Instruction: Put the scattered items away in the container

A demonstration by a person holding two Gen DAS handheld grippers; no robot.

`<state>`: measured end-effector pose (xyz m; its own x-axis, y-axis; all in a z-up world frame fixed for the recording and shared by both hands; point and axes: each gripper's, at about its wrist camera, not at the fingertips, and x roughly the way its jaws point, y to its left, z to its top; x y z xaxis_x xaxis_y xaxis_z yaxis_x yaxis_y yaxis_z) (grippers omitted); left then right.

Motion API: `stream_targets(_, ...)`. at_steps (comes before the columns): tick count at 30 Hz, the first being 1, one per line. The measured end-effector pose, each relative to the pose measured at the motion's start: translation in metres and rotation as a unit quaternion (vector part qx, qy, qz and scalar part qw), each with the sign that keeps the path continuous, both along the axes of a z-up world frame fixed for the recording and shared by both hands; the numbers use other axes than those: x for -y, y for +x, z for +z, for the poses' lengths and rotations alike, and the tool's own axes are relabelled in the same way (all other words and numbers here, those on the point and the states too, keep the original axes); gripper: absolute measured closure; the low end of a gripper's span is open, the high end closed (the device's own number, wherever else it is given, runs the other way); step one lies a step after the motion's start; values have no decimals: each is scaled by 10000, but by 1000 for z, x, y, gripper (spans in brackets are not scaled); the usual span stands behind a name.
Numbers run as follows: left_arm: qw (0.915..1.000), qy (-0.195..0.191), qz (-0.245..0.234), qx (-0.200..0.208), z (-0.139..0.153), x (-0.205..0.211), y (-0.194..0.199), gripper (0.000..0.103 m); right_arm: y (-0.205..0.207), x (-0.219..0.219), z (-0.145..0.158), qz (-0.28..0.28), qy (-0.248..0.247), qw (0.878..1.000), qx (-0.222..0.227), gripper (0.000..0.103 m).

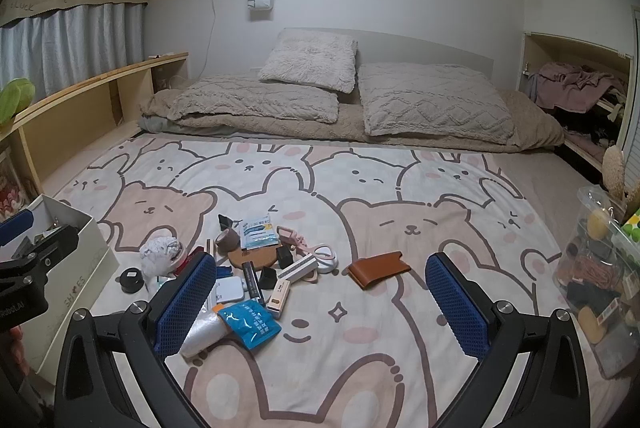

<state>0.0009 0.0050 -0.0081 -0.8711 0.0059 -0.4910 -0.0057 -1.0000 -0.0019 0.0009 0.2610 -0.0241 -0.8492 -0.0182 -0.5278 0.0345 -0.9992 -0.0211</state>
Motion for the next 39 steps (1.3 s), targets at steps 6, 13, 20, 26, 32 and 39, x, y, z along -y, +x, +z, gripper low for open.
stream_targets(6,10000,-10,-10,11,0,0,0,0,0,0,-1,-5,3,10000,7,0)
stream_targets(13,10000,-2,-9,14,-1,-1,0,0,0,0,-2,-13,15,10000,9,0)
stream_targets(20,10000,-5,-11,14,0,-1,0,0,0,1,-4,-8,25,10000,19,0)
stream_targets(26,10000,-10,-3,37,-1,-2,0,0,-1,1,-6,-16,12,10000,36,0)
stream_targets(32,9999,32,1,132,-9,-4,-1,0,-6,1,-13,-29,-5,9999,110,0)
stream_targets(39,9998,62,92,174,-8,9,-8,0,-23,-4,-30,-21,-156,9988,472,0)
